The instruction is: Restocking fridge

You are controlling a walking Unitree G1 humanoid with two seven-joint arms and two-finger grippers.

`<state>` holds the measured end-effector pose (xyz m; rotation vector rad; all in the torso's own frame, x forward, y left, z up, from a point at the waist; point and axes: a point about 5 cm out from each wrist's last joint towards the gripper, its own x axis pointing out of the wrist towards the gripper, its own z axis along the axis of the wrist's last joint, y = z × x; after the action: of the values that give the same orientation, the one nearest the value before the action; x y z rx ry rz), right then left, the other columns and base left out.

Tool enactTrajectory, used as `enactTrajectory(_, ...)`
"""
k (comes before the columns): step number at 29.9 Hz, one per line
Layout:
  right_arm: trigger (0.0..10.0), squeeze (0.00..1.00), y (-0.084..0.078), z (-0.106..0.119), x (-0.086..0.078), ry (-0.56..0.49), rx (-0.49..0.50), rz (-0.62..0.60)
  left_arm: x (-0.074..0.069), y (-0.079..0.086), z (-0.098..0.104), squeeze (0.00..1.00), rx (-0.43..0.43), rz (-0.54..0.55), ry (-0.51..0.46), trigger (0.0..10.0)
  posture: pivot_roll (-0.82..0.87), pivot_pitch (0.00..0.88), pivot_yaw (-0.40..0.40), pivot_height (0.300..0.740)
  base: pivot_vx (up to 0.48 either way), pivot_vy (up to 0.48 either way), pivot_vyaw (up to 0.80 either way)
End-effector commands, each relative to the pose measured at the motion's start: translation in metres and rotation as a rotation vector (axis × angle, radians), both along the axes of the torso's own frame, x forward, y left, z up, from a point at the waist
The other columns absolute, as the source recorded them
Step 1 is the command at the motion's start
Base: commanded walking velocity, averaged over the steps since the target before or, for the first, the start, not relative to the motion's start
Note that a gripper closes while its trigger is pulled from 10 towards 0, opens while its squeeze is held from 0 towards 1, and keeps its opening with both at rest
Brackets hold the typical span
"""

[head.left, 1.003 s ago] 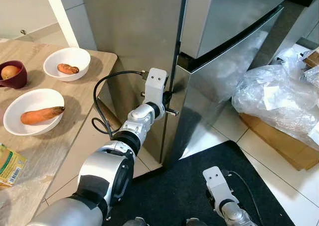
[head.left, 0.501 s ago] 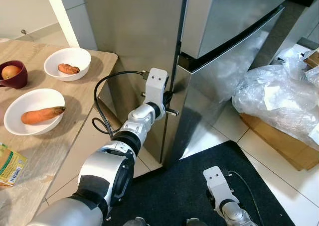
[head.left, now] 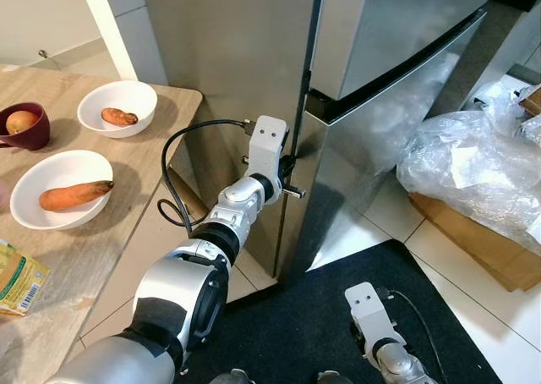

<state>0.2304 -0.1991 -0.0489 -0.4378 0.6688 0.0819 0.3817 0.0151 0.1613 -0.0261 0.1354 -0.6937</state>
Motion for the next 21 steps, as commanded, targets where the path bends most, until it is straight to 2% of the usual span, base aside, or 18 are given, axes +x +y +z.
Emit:
enactTrajectory(1,10.0,0.00,-0.002,-0.004,-0.007,0.018,0.008,-0.018,-0.039,-0.082,0.003,0.00,-0.057,-0.265,0.015,10.0,-0.16,0.176,0.040,0.740,0.000,0.000,0.00)
enactTrajectory(7,10.0,0.00,-0.002,-0.004,-0.007,0.018,0.009,-0.020,-0.043,-0.086,0.001,0.00,-0.055,-0.296,0.018,10.0,-0.16,0.175,0.044,0.740,0.000,0.000,0.00)
enactTrajectory(16,10.0,0.00,-0.002,-0.005,-0.008,0.020,0.010,-0.019,-0.040,-0.082,0.002,0.00,-0.059,-0.274,0.014,10.0,-0.16,0.175,0.044,0.740,0.000,0.000,0.00)
enactTrajectory(20,10.0,0.00,-0.001,-0.005,-0.008,0.020,0.011,-0.020,-0.036,-0.073,-0.001,0.00,-0.053,-0.254,0.016,10.0,-0.16,0.171,0.053,0.740,0.000,0.000,0.00)
enactTrajectory(21,10.0,0.00,-0.001,-0.005,-0.008,0.020,0.012,-0.023,-0.033,-0.062,-0.010,0.00,-0.005,-0.251,0.021,10.0,-0.16,0.166,0.060,0.740,0.000,0.000,0.00)
